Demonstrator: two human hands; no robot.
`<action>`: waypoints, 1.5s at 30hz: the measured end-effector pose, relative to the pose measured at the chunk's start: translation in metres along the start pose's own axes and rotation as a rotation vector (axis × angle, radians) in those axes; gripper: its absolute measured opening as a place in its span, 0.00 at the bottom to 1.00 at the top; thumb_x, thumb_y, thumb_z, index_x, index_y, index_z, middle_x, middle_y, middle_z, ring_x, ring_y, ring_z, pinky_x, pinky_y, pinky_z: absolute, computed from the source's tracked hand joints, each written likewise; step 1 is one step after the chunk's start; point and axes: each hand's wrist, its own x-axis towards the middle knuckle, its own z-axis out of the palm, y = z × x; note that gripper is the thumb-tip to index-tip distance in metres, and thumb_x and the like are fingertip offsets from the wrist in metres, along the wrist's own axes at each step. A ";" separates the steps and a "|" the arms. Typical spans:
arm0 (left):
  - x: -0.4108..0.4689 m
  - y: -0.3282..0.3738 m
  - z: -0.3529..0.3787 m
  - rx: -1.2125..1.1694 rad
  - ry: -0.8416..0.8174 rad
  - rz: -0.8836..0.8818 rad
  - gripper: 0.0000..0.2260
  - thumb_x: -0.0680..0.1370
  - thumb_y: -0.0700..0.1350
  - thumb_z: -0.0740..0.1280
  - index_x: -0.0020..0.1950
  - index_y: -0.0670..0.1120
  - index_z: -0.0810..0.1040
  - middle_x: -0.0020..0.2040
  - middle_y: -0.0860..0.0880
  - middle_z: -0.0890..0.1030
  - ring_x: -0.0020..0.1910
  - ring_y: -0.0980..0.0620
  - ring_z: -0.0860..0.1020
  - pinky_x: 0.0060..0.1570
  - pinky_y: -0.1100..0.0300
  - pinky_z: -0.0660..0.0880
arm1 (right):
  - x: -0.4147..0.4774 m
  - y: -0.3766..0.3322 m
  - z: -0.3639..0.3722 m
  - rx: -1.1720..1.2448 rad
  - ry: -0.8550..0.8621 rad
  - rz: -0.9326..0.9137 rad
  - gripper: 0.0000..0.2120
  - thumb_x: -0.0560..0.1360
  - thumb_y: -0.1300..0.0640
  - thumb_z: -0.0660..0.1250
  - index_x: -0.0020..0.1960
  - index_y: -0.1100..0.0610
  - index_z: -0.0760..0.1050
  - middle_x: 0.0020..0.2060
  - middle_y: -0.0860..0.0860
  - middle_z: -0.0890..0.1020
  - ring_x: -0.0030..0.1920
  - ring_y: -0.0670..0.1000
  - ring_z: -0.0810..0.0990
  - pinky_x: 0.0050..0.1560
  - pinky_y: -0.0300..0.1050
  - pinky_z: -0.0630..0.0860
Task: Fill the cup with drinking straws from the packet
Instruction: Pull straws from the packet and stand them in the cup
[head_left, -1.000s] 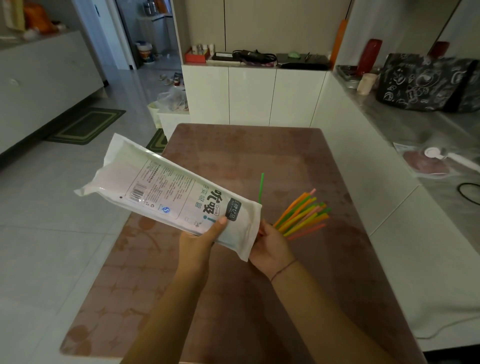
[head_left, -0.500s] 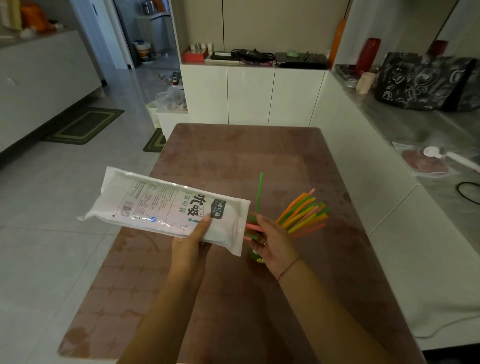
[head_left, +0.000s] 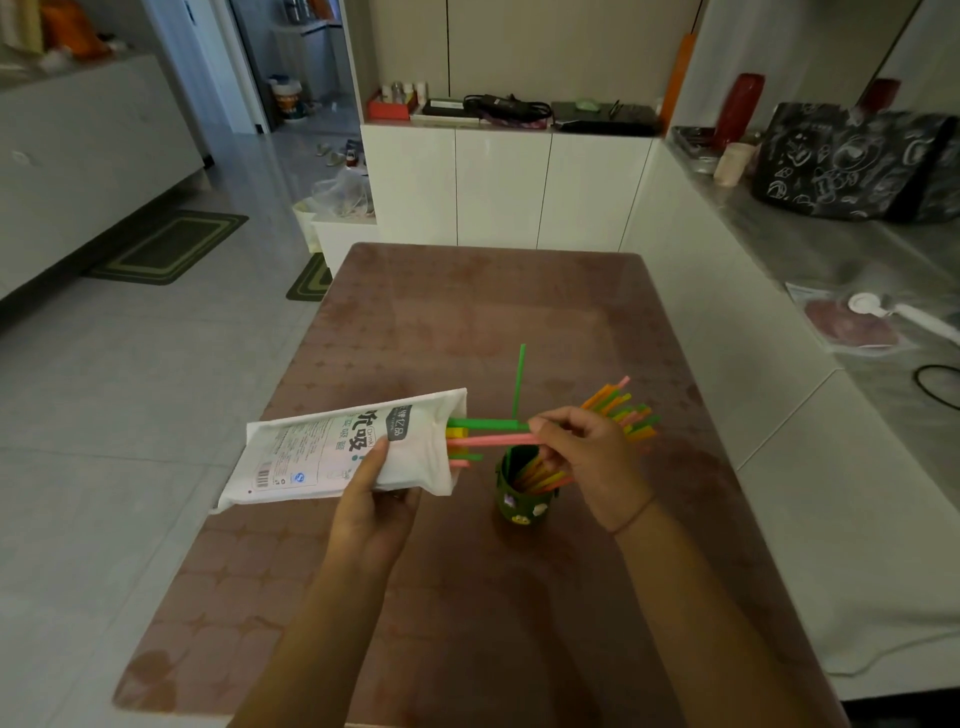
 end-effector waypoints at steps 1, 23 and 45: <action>0.001 0.001 -0.002 -0.011 0.006 -0.002 0.22 0.75 0.38 0.66 0.69 0.48 0.70 0.62 0.46 0.80 0.60 0.49 0.80 0.54 0.49 0.78 | 0.001 -0.002 -0.006 0.000 -0.017 -0.002 0.06 0.73 0.66 0.66 0.38 0.59 0.78 0.20 0.48 0.76 0.21 0.43 0.71 0.24 0.33 0.69; -0.001 -0.018 0.008 0.013 0.036 -0.035 0.23 0.70 0.37 0.70 0.64 0.49 0.72 0.56 0.47 0.83 0.54 0.49 0.82 0.56 0.45 0.76 | -0.007 0.015 0.025 0.289 0.008 0.036 0.05 0.74 0.62 0.66 0.43 0.56 0.80 0.26 0.47 0.78 0.30 0.45 0.75 0.35 0.37 0.76; 0.000 -0.021 0.018 -0.114 0.060 -0.149 0.17 0.75 0.41 0.68 0.64 0.46 0.72 0.52 0.45 0.84 0.47 0.47 0.84 0.37 0.44 0.81 | -0.011 0.002 0.022 -0.039 -0.102 -0.164 0.04 0.74 0.62 0.66 0.44 0.60 0.79 0.24 0.47 0.78 0.28 0.45 0.76 0.32 0.36 0.76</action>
